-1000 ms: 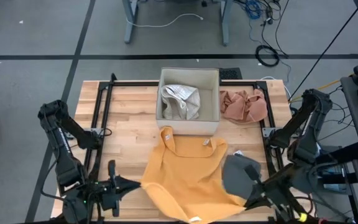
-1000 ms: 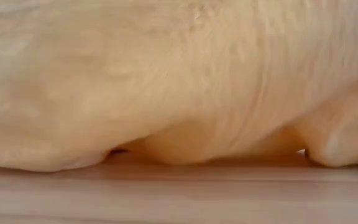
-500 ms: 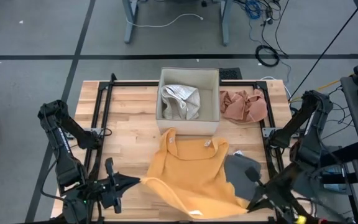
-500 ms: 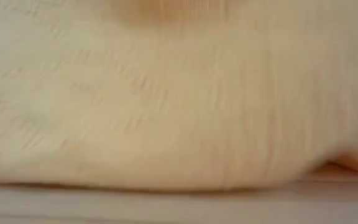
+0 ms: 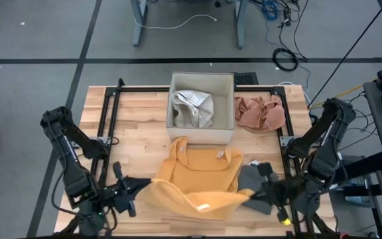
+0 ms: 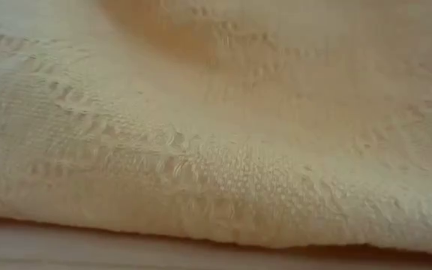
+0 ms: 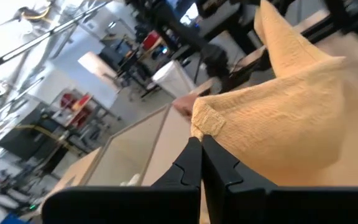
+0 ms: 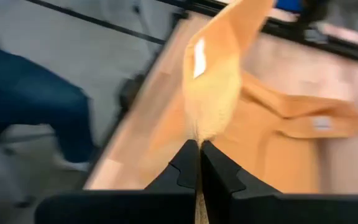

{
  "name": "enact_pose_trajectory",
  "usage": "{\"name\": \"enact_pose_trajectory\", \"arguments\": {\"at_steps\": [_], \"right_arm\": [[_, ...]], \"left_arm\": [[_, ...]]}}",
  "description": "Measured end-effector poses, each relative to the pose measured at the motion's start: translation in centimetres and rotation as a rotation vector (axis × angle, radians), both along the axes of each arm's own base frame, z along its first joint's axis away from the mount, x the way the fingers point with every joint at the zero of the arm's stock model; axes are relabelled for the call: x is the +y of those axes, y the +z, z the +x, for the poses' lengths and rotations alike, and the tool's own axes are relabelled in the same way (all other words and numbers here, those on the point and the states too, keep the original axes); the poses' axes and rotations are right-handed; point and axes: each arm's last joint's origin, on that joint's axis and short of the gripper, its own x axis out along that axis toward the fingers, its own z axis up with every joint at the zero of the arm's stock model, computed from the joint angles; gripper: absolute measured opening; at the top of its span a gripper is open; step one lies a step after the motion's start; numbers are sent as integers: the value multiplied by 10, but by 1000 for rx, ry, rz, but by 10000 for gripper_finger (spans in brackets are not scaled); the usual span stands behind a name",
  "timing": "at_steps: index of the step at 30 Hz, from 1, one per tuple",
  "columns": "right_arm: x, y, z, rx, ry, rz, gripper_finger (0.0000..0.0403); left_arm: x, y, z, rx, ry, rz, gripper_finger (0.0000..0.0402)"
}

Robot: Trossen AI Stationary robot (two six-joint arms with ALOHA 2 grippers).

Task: Fold towel
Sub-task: Fold the yellow towel

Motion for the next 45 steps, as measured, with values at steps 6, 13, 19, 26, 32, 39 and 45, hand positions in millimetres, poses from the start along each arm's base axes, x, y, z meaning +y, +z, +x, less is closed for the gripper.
{"name": "enact_pose_trajectory", "arguments": {"at_steps": [6,13,19,26,32,39,45], "right_arm": [[-18,-5,9,-23,-146,-163,0],[-38,-13,13,56,-272,-224,0],[-45,-16,19,152,-267,-168,0],[-55,-21,25,177,-295,-201,4],[-59,-35,25,208,-321,-243,79],[-67,-39,17,263,-430,-230,186],[-52,-42,17,321,-360,-38,201]], "left_arm": [[10,-2,9,3,61,14,0],[22,-7,17,46,102,31,0],[44,-22,28,188,138,-83,0],[67,-50,53,399,268,-216,2],[66,-63,63,433,300,-208,62],[59,-62,62,386,288,-285,128],[43,-62,81,471,79,-536,137]]}}
